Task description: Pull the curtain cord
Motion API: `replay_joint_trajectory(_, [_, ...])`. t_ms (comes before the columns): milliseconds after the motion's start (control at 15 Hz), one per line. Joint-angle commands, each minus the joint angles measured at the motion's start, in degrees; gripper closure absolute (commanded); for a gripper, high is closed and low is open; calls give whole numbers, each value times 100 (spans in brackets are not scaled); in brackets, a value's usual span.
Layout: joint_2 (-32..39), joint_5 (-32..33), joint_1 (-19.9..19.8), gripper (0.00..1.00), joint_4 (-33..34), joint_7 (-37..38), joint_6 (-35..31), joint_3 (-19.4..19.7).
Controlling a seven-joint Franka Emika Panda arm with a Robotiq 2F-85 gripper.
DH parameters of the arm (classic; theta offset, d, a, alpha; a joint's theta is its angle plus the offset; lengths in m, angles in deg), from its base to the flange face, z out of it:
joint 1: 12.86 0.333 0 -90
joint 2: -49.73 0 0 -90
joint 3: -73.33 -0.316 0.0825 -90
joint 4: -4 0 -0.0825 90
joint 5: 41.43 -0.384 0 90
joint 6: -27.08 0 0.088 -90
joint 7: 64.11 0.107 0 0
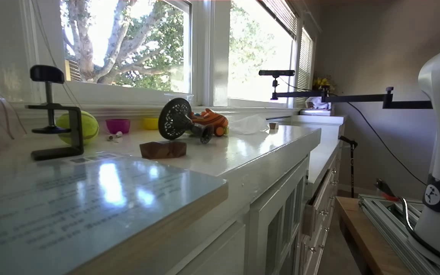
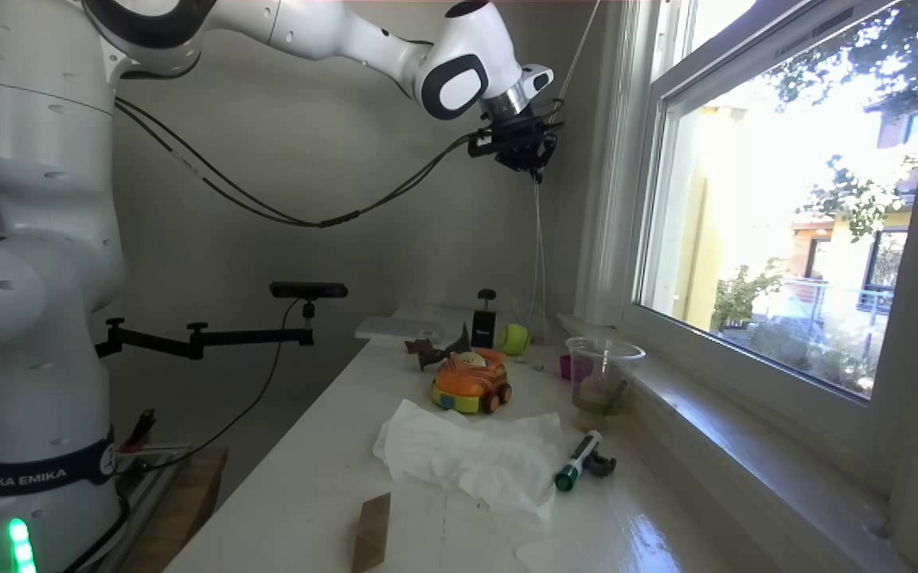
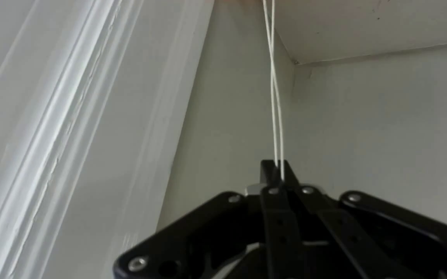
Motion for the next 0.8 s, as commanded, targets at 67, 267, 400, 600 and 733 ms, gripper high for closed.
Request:
replay_joint_trajectory(67, [124,-132,10,100,392,-261,17,-45])
replay_joint_trajectory(267, [253,-56,-19,100,736,-183,-54,-16])
replay_joint_trajectory(400, [344,-27,-43,100,958,-177,-123,6])
replay_joint_trajectory(600, [489,12,-74,100,1312,-162,-160,36])
replay_joint_trajectory(733, [503,7,-31,100,1272,-255,-144,-12])
